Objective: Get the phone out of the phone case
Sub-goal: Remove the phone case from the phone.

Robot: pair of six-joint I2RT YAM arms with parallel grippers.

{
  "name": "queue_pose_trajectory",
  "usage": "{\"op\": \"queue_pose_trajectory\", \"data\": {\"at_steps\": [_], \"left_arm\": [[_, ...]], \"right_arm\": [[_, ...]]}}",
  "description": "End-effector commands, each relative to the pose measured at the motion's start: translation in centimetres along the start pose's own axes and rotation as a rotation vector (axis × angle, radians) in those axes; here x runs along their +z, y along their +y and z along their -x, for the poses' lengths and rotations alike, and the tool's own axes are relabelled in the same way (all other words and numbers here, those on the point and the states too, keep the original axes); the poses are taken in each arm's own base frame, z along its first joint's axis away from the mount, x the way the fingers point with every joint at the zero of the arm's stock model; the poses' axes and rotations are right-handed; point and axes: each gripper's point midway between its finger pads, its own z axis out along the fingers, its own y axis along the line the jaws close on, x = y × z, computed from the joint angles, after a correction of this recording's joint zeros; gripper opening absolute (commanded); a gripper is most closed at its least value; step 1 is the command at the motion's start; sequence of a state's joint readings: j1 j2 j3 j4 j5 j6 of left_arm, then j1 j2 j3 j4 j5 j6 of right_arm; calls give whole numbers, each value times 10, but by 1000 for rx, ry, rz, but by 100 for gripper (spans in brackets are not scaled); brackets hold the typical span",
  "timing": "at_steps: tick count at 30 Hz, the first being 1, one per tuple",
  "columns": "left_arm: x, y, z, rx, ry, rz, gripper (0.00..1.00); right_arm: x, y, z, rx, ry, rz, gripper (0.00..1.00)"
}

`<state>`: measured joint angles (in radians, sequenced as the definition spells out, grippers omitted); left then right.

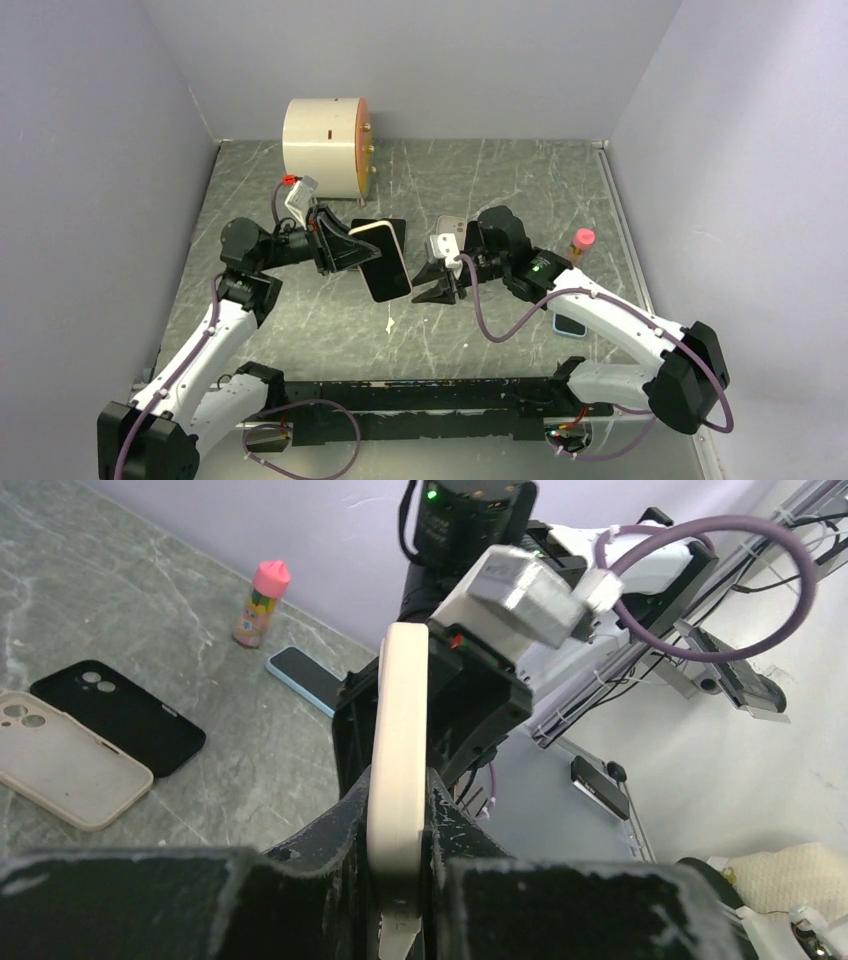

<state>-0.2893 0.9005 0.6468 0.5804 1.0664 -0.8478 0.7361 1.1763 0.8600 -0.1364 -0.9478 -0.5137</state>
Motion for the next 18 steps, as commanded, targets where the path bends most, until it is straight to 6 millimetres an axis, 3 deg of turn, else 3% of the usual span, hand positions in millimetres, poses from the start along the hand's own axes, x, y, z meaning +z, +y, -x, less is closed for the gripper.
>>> {"op": "queue_pose_trajectory", "data": {"at_steps": [1, 7, 18], "left_arm": [[5, 0, 16, 60, -27, 8, 3], [4, 0, 15, 66, -25, 20, 3], [5, -2, 11, 66, -17, 6, 2]], "right_arm": [[-1, 4, 28, -7, -87, 22, 39], [-1, -3, 32, 15, -82, 1, 44], [4, -5, 41, 39, -122, 27, 43]]}}
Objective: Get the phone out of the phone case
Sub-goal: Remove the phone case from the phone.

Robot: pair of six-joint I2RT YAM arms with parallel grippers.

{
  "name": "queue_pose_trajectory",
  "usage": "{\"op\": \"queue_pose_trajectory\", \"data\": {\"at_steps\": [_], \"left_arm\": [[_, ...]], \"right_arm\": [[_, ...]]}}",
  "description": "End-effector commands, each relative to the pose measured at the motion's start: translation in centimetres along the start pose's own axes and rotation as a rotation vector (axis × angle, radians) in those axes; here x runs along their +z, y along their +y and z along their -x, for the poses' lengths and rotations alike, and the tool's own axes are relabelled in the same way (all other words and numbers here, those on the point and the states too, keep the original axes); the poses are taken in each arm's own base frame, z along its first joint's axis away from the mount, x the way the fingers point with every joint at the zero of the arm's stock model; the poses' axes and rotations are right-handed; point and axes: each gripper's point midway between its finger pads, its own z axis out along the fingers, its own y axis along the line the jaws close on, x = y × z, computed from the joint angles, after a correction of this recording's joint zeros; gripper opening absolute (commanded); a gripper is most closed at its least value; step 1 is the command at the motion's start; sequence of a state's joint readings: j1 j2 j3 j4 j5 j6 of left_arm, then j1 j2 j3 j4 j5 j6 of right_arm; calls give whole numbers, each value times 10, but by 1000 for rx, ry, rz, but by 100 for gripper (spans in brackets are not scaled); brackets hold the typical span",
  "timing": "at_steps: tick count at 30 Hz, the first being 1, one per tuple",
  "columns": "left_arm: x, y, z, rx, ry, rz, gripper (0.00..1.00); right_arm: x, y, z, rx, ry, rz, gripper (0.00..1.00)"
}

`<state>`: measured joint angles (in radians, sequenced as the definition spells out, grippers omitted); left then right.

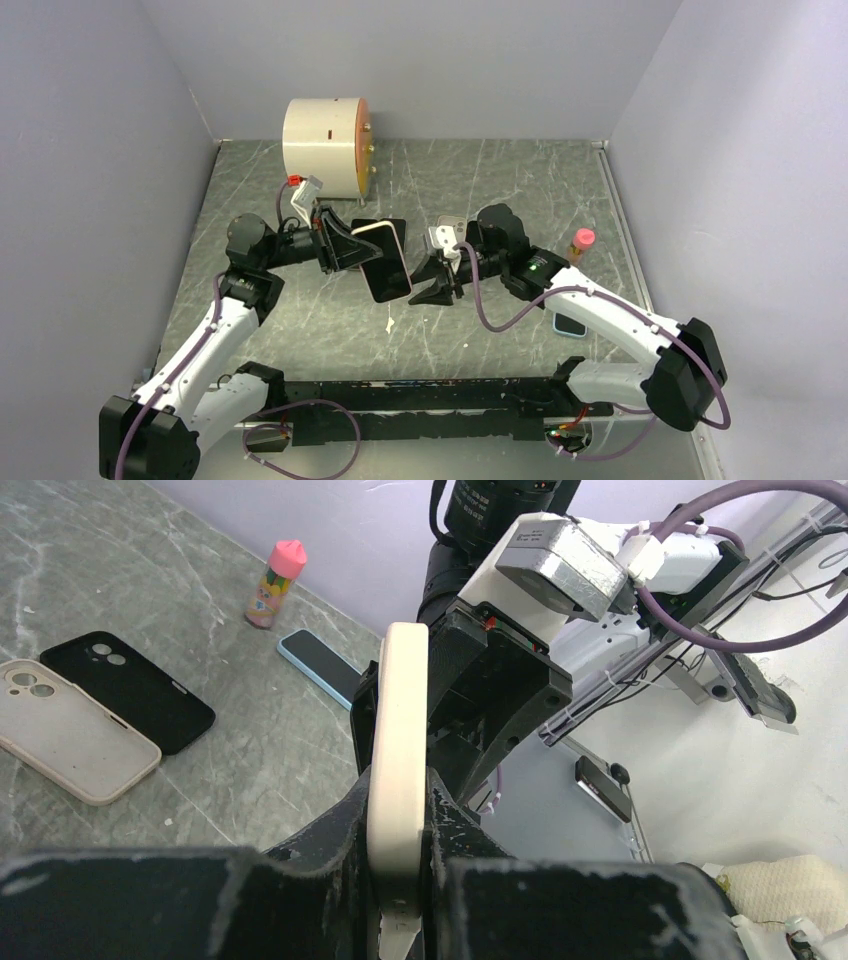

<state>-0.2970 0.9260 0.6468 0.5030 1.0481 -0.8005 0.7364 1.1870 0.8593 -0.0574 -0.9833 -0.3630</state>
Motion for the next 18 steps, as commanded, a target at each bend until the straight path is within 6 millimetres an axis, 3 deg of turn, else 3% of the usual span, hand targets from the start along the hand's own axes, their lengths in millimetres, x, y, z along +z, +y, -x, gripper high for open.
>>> {"op": "queue_pose_trajectory", "data": {"at_steps": [1, 5, 14, 18], "left_arm": [[2, -19, 21, 112, -44, -36, 3], [2, -22, 20, 120, -39, -43, 3], [3, -30, 21, 93, -23, -75, 2], [3, -32, 22, 84, -14, -78, 3]], "right_arm": [[3, -4, 31, -53, -75, 19, 42], [4, -6, 30, -54, -74, 27, 38], [3, -6, 8, -175, -10, 33, 0], [2, -7, -2, -273, 33, 28, 0]]}}
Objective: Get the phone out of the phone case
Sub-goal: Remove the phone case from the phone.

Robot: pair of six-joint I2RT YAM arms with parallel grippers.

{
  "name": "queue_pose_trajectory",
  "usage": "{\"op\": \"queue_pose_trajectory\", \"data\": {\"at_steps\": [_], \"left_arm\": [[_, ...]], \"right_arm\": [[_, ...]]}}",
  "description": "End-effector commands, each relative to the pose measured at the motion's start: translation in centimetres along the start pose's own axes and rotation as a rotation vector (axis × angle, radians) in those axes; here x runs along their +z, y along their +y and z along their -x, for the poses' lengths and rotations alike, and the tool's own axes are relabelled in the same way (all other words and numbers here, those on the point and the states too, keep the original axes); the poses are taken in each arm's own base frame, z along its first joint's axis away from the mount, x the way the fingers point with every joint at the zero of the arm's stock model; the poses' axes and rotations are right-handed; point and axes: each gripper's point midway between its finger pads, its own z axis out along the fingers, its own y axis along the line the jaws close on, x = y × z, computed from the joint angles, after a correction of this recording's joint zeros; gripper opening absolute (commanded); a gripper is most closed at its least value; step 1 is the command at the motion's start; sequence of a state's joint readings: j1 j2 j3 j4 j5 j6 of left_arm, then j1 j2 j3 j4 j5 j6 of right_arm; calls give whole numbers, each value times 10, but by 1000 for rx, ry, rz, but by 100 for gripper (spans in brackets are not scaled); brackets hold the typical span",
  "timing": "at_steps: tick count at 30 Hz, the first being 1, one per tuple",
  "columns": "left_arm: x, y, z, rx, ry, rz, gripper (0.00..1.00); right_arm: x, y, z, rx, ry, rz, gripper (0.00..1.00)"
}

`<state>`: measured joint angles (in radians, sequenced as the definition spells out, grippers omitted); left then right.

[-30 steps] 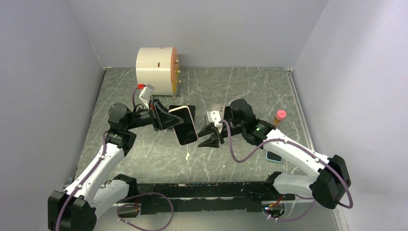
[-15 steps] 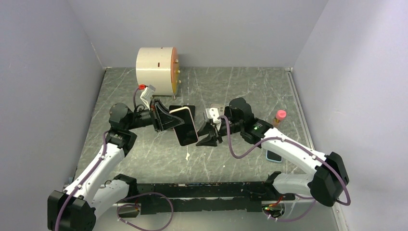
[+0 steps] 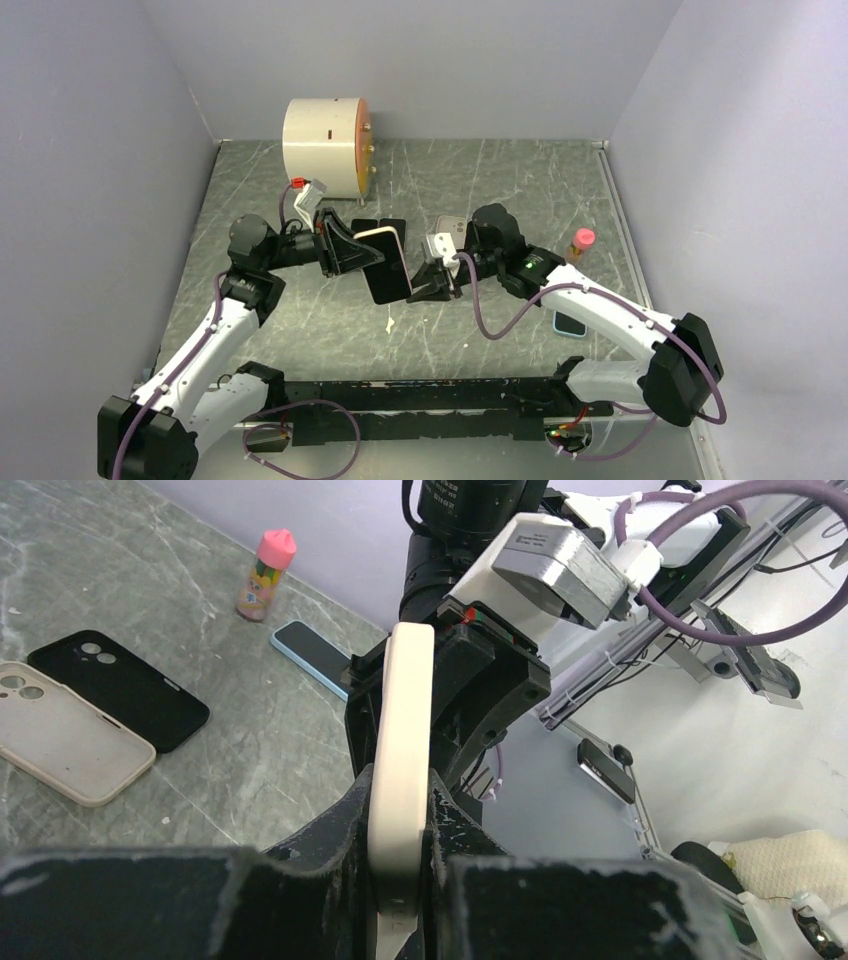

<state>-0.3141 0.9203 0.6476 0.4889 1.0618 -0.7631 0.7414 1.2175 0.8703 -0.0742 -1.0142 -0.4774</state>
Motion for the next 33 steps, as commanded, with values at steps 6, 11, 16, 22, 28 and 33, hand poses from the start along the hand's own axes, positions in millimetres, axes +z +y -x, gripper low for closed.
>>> {"op": "queue_pose_trajectory", "data": {"at_steps": [6, 11, 16, 22, 28, 33], "left_arm": [[3, -28, 28, 26, -20, -67, 2], [3, -34, 29, 21, -12, -96, 3], [1, -31, 28, 52, -17, -53, 3], [-2, -19, 26, 95, -31, 28, 2], [-2, -21, 26, 128, -49, 14, 2], [-1, -23, 27, 148, -60, 11, 2]], "right_arm": [[-5, -13, -1, -255, 76, -11, 0], [-2, -25, 8, -277, 79, -27, 0], [-1, -25, 14, -222, 48, -34, 0], [-3, -8, 8, -109, 45, -7, 23], [-5, 4, 19, -3, -21, -11, 39], [-2, 8, 32, 59, -83, -2, 42]]}}
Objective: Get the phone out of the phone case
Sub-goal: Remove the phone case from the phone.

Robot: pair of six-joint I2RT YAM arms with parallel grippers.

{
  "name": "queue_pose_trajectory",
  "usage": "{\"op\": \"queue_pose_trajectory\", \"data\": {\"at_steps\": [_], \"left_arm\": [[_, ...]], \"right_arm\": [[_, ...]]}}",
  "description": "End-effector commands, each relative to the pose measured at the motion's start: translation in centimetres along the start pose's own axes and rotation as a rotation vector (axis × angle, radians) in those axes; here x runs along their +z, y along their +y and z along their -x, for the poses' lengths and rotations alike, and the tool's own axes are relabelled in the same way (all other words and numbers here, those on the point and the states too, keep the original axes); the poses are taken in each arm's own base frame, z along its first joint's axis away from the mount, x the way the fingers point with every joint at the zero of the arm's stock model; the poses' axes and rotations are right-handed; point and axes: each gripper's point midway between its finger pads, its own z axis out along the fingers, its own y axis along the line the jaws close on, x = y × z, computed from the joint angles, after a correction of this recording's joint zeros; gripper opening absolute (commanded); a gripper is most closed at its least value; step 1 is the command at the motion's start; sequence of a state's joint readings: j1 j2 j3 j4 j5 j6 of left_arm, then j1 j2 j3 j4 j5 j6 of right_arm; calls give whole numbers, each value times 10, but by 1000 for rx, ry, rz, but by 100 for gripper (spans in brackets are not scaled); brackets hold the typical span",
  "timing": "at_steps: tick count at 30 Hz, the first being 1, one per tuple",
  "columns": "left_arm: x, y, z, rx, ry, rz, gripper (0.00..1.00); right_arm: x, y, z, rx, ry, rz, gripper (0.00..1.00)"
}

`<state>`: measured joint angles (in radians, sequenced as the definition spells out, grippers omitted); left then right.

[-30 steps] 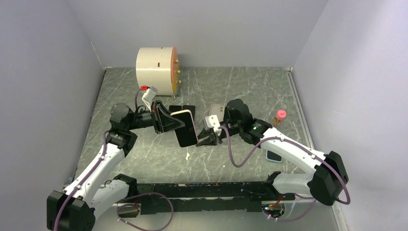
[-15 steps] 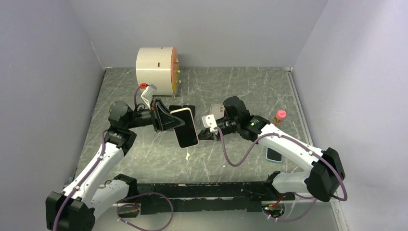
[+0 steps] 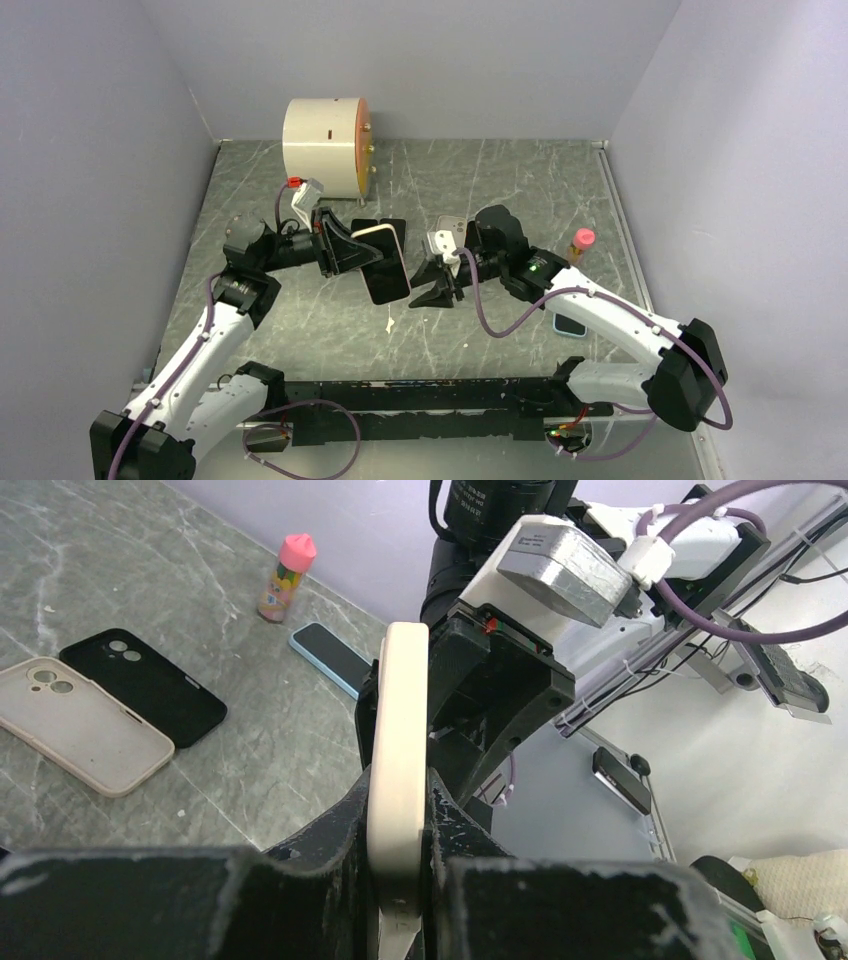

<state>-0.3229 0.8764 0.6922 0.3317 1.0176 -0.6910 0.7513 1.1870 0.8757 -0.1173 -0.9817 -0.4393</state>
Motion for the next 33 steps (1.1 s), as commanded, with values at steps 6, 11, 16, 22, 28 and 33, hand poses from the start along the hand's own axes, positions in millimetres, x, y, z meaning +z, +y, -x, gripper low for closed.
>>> {"op": "queue_pose_trajectory", "data": {"at_steps": [6, 11, 16, 22, 28, 33], "left_arm": [[-1, -24, 23, 150, -72, -57, 3], [-1, -24, 23, 148, -69, -57, 3], [1, -24, 24, 109, -44, -52, 2], [4, -23, 23, 50, -23, -70, 2], [6, -26, 24, 12, -13, -106, 2], [6, -28, 23, 7, -11, -120, 3]], "right_arm": [[6, -5, 31, 86, -107, 7, 41], [8, -8, 27, 91, -92, 8, 26], [7, -6, 14, 21, -39, 33, 0], [4, 2, 7, -133, -5, 95, 0], [4, -14, 6, -247, 37, 70, 0], [8, -25, 8, -283, 61, 69, 0]]}}
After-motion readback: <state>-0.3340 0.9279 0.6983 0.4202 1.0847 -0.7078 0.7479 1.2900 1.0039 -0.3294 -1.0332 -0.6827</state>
